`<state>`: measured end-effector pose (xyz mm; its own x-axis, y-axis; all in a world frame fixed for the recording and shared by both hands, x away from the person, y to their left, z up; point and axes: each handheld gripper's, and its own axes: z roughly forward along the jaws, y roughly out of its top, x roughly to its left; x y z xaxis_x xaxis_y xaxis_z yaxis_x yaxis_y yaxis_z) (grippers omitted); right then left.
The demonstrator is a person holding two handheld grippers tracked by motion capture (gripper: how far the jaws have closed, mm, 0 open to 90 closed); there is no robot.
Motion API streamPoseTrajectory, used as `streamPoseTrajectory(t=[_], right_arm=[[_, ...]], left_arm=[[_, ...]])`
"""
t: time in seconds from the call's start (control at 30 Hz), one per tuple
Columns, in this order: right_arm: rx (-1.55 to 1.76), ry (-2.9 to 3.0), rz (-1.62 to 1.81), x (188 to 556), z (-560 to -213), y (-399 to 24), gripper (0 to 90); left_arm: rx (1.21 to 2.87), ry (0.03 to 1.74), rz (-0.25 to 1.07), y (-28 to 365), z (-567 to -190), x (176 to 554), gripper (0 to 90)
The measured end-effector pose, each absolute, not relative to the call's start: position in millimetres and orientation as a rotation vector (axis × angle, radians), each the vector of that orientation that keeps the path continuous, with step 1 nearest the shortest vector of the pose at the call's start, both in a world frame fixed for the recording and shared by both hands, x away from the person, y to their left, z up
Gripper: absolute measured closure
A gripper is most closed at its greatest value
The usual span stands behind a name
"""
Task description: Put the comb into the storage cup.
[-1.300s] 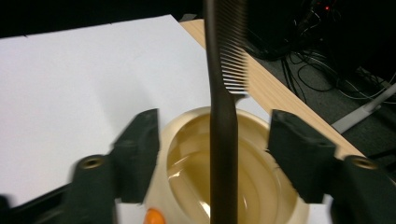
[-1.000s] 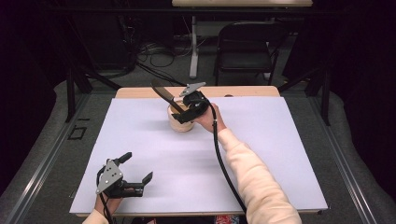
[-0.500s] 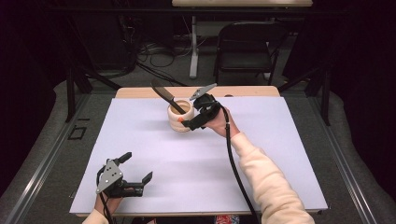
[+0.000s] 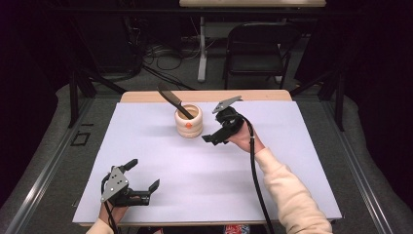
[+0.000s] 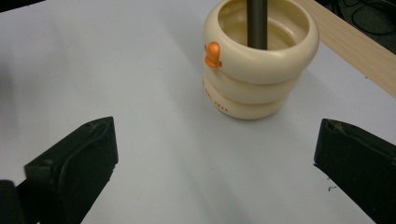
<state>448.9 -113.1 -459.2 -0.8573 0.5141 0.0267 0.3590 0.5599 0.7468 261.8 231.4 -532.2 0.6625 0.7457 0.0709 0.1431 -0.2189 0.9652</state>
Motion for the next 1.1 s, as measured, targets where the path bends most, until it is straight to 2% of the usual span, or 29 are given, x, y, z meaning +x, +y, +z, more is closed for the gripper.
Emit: streamPoseTrajectory(t=[1.1], right_arm=[[0.802, 2.585, 1.167, 403.4, -474.9, -169.2, 0.0]], left_arm=[[1.731, 0.726, 0.653, 231.0, -532.4, 262.0, 0.1]])
